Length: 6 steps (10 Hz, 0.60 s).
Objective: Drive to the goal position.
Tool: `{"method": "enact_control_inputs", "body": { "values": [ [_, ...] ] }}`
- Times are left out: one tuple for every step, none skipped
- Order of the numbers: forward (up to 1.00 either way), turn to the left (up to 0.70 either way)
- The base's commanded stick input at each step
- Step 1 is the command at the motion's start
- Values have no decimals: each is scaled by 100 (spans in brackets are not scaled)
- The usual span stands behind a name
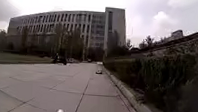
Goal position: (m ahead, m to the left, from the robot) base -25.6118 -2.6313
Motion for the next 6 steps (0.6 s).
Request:
{"method": "enact_control_inputs", "body": {
  "values": [
    [0,0],
    [0,0],
    [0,0],
    [0,0],
    [0,42],
    [0,66]
  ]
}}
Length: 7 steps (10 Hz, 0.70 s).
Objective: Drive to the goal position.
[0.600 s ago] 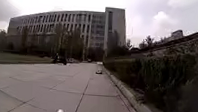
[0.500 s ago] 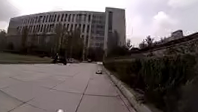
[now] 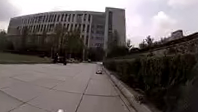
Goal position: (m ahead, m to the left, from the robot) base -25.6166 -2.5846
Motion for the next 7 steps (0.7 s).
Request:
{"method": "enact_control_inputs", "body": {
  "values": [
    [0,70],
    [0,70],
    [0,70],
    [0,70],
    [0,70],
    [0,70],
    [0,70]
  ]
}}
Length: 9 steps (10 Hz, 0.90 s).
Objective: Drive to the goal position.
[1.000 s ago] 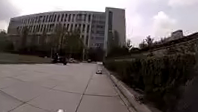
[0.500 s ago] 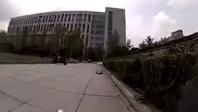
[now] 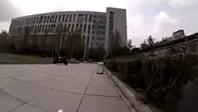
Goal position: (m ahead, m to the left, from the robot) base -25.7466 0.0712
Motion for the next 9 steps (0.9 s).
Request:
{"method": "enact_control_inputs", "body": {
  "values": [
    [0,70],
    [0,70],
    [0,70],
    [0,70],
    [0,70],
    [0,70],
    [0,70],
    [0,70],
    [0,70]
  ]
}}
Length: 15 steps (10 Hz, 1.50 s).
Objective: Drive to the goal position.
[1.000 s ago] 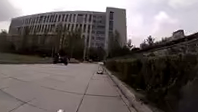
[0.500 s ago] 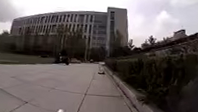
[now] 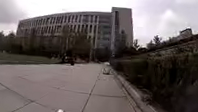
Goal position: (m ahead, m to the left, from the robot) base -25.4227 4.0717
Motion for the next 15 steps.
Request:
{"method": "enact_control_inputs", "body": {
  "values": [
    [0,70],
    [0,70],
    [0,70],
    [0,70],
    [0,70],
    [0,70],
    [0,70],
    [0,70],
    [0,70],
    [0,70],
    [0,70],
    [0,70],
    [0,70],
    [0,70],
    [0,70]
  ]
}}
